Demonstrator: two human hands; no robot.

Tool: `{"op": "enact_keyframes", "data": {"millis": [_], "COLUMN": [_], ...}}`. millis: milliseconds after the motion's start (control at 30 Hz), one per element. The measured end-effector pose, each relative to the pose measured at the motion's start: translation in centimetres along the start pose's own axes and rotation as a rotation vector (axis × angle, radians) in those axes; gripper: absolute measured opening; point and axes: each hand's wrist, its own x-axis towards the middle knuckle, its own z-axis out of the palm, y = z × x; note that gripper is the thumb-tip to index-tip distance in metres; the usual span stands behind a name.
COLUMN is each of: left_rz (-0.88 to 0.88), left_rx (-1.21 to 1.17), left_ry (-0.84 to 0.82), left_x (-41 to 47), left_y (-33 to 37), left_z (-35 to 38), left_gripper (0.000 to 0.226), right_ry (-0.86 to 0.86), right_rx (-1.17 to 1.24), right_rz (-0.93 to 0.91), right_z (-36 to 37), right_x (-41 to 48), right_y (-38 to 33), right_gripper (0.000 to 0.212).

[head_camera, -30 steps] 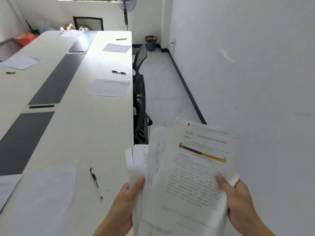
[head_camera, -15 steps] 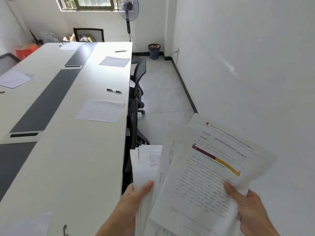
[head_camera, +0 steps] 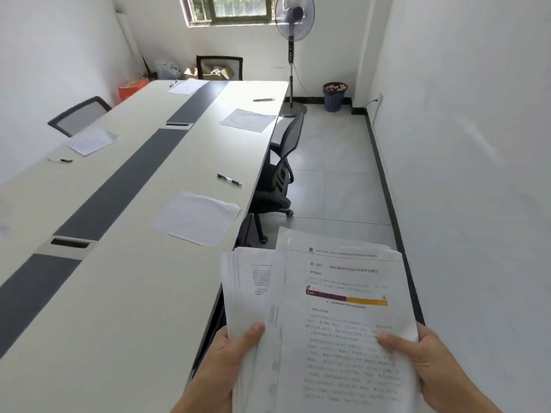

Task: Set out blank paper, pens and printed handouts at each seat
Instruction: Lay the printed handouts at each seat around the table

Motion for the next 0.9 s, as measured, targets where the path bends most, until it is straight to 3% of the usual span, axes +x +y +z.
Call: {"op": "enact_keyframes", "data": {"millis": [167,367,533,733,900], "left_rz": [0.057,0.131,0.204,0.222,0.217], "left_rx": [-0.026,-0.109,-0.206,-0.276,-0.356], "left_ry": [0.144,0.210,0.237,0.381,0.631], "left_x": [3.7,10.0,14.5,18.1,19.8], "left_y": [1.9,6.0,10.7,13.2,13.6], "left_z": [-0.7,-2.3,-3.7,-5.7,-7.5], "left_gripper": [0.064,0.020,0.024,0.024,0.023], "right_ry": [-0.031,-0.018,-0.069,-0.254,-0.236], "right_rx": [-0.036,0.011,-0.022,-0.206,-0.437], "right_rz": [-0.022,-0.139,-0.160,0.045,-0.138], "right_z": [2.3,8.0,12.1,15.5,20.2], "right_x": [6.3,13.9,18.4,24.3,31.2], "right_y": [-4.1,-8.4,-13.1,-15.8,-17.3], "right_gripper": [0.045,0.021,0.013,0.034,0.018]}}
